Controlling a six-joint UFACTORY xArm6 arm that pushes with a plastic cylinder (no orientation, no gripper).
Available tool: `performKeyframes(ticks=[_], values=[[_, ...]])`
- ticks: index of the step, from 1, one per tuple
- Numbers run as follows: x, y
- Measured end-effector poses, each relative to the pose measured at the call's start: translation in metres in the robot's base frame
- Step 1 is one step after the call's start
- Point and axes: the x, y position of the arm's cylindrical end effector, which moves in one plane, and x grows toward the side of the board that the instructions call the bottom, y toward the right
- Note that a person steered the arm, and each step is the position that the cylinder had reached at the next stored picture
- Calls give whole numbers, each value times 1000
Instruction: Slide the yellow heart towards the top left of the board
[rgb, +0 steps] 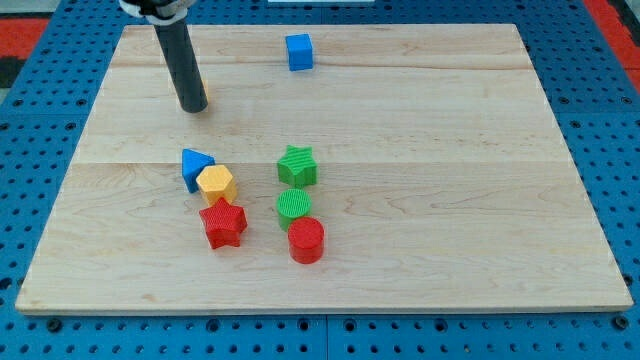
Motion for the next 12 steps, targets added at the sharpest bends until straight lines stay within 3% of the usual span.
performKeyframes(ticks=[9,11,12], values=[[-17,-8],[-32,-86],[-63,-85]])
